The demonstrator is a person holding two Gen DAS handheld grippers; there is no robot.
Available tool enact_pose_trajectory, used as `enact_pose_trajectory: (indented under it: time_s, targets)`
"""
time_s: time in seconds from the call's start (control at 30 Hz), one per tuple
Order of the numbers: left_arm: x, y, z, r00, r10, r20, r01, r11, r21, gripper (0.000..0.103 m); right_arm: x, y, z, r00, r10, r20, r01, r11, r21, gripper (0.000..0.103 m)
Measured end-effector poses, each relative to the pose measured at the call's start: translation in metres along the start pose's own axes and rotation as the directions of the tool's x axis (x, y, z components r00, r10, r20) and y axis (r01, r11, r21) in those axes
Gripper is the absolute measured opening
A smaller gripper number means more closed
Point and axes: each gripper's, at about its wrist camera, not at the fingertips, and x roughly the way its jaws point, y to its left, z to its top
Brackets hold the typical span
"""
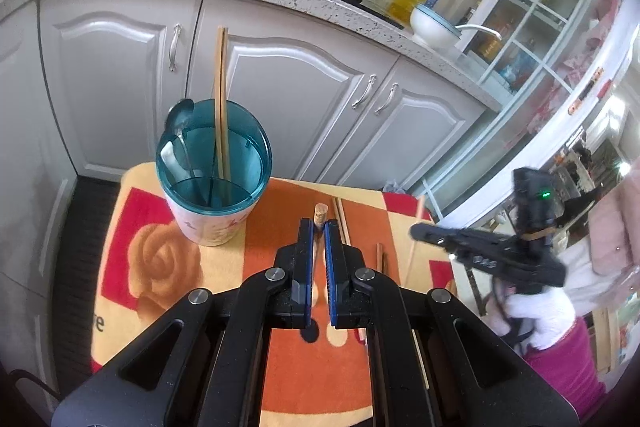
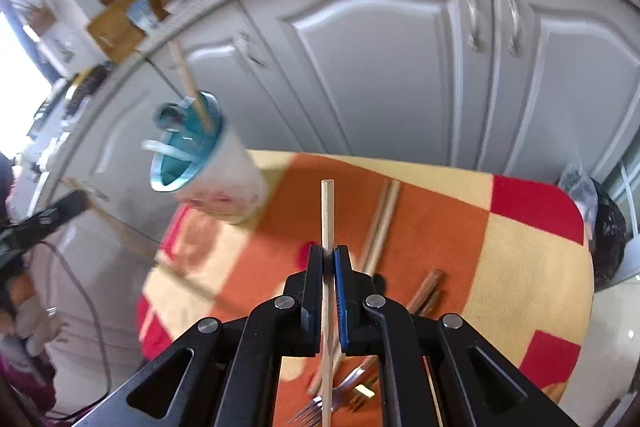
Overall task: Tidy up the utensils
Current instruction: 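Lift and carry both chopsticks toward the floral cup with both tools, then lower the chopsticks into the floral cup and open both tools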
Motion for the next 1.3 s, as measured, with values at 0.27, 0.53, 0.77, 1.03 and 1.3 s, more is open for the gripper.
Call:
enact_pose_trajectory:
  time_s: [0.27, 0.53, 0.77, 1.03, 1.3]
  targets:
    - [-0.026, 0.005, 0.007, 0.999, 0.01, 0.035, -0.01, 1.0, -0.003, 0.004, -0.039, 0.041, 0.011, 0.997, 0.032, 0.072, -0.025, 0.995, -0.098, 0.005]
    - [-0.074, 0.005, 0.038, 0.994, 0.004, 0.113, -0.009, 0.999, 0.04, 0.004, -0.073, 0.08, 0.043, 0.987, 0.078, 0.141, -0.049, 0.979, -0.197, 0.005]
    - [-0.109, 0.014, 0.075, 0.977, 0.023, 0.212, -0.032, 0.999, 0.04, 0.004, -0.101, 0.118, 0.09, 0.967, 0.11, 0.23, -0.044, 0.96, -0.276, 0.005]
    - [-0.115, 0.025, 0.114, 0.954, 0.08, 0.289, -0.097, 0.994, 0.043, 0.004, -0.107, 0.149, 0.138, 0.954, 0.131, 0.271, -0.038, 0.945, -0.324, 0.005]
    - [-0.069, 0.043, 0.127, 0.947, 0.166, 0.274, -0.181, 0.983, 0.029, 0.004, -0.061, 0.153, 0.166, 0.968, 0.123, 0.22, -0.051, 0.95, -0.308, 0.005]
